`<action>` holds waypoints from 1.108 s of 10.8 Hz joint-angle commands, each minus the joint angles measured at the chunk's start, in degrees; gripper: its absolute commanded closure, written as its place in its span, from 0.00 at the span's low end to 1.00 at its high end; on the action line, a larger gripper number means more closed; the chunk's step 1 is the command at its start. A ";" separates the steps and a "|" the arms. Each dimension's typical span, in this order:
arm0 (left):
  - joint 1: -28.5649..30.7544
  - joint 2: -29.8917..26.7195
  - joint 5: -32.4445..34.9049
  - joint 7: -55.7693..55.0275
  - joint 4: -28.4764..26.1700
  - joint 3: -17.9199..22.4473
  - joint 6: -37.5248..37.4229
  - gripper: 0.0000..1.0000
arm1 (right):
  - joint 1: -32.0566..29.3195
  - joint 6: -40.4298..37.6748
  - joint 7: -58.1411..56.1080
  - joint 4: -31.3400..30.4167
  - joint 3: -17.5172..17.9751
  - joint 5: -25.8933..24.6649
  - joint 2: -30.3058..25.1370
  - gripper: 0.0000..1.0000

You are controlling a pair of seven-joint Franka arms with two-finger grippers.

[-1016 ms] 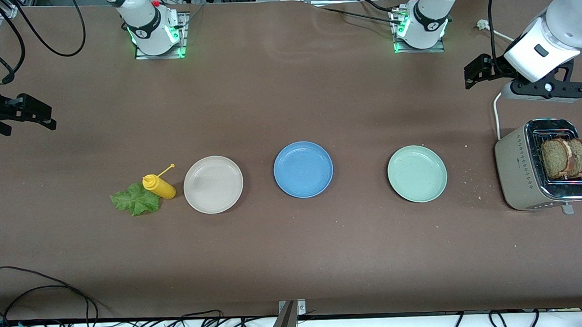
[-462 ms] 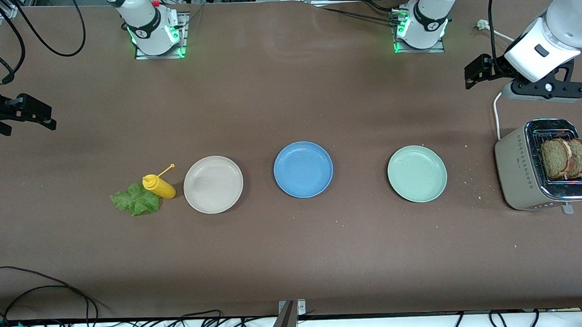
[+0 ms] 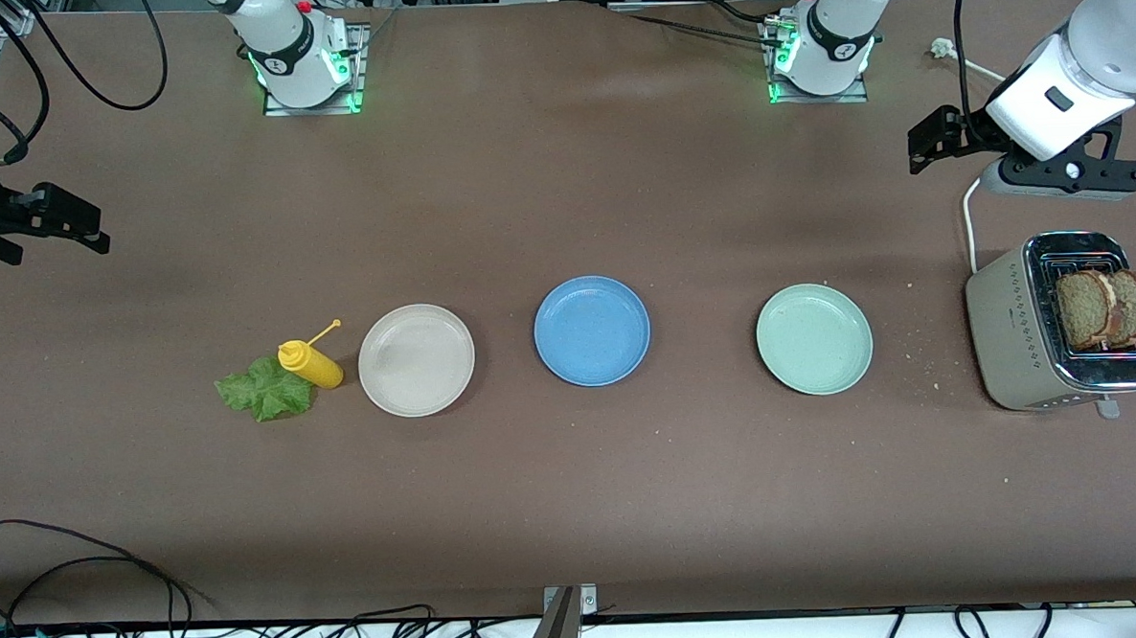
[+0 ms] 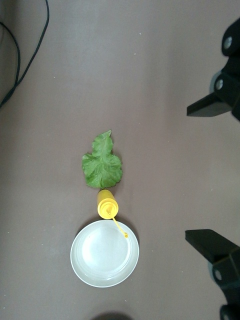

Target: Make sandwich in blue plate with both arms

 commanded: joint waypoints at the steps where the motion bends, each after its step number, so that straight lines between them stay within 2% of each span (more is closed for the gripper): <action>1: 0.85 1.86 0.84 1.62 1.12 1.60 -0.81 0.00 | -0.23 -0.71 0.09 1.49 0.02 0.76 0.41 0.00; 3: 7.85 4.32 1.65 4.33 1.21 2.31 -0.11 0.00 | -0.23 -0.79 0.09 1.49 0.02 0.84 0.41 0.00; 5: 10.86 6.44 2.08 10.38 2.08 2.40 2.60 0.00 | -0.23 -0.71 0.00 1.49 0.02 0.75 0.49 0.00; 8: 18.67 11.70 2.00 20.57 4.37 2.40 6.55 0.00 | -0.32 -0.71 0.00 1.49 0.02 0.76 0.49 0.00; 12: 24.05 18.91 2.17 27.80 4.46 2.40 17.53 0.00 | -0.32 -0.79 0.00 1.49 0.02 0.84 0.49 0.00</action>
